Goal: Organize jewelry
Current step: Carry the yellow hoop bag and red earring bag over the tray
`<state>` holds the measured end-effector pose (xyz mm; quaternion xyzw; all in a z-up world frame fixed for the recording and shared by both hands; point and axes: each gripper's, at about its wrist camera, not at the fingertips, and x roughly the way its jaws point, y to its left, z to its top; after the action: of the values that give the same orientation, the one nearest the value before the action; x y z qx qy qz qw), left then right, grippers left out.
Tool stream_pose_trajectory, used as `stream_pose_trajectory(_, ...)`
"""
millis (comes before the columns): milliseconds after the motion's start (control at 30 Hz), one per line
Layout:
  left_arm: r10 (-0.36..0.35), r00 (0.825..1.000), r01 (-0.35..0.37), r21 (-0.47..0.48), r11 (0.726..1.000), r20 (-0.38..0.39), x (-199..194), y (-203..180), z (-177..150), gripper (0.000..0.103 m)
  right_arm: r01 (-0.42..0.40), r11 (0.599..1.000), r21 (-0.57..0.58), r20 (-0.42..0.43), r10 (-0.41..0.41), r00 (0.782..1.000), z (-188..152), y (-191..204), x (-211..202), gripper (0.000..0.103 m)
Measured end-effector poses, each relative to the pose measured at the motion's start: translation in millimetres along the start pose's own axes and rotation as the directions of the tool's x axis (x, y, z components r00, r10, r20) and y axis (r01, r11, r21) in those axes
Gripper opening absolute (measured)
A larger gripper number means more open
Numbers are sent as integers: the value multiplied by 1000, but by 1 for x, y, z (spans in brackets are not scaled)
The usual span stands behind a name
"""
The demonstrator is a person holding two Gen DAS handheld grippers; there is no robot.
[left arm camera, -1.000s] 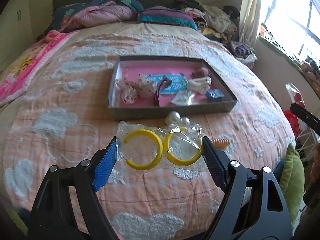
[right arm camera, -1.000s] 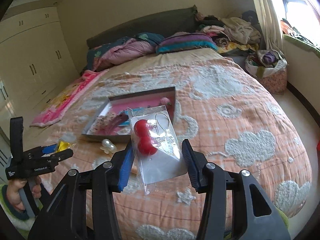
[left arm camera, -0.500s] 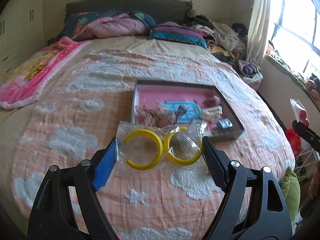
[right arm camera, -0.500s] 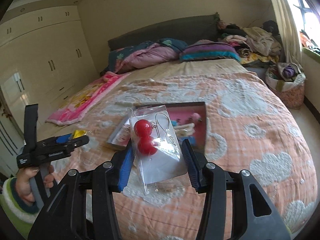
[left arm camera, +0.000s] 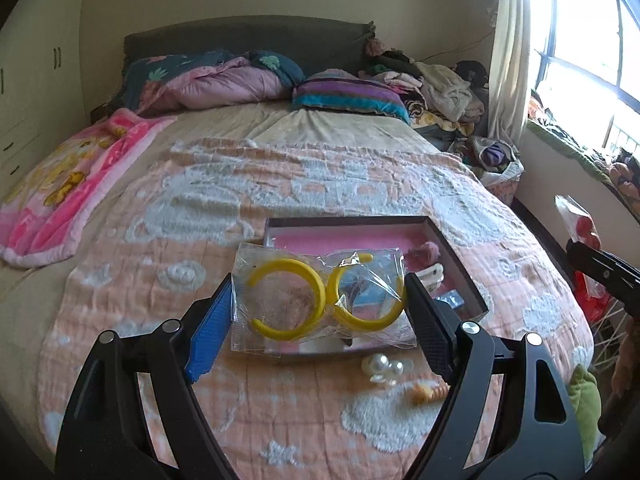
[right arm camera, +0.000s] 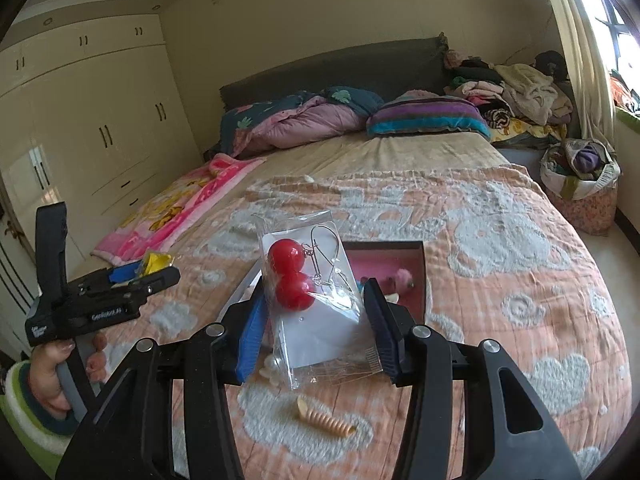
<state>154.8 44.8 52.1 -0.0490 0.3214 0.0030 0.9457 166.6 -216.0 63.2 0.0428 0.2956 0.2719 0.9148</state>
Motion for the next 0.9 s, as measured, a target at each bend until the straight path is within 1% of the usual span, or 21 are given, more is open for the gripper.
stream_pose_trajectory(100,-17,1000,17,-3,1000,-9,13,-7,4,74,25,1000,17,9,-25,1000,6,-8,9,46)
stream_pose_trajectory(300,-31,999,32,6,999,-37,39,-18,7,73,60,997,41,-17,-59,998,13,-22,32,46)
stream_pose_trajectory(467,-27,996,28,1,1000,-90,69,-16,6,74,82,996,44,-53,-80,995,12,-29,54,46)
stream_pose_trajectory(733,-4,990,4,-5,1000,-140,100,-4,-5,74,98,994,49,-130,-91,987,-3,-36,93,46)
stream_pose_trajectory(900,-5,986,2,-22,1000,-164,115,1,-13,74,101,994,45,-177,-92,980,-12,-37,117,46)
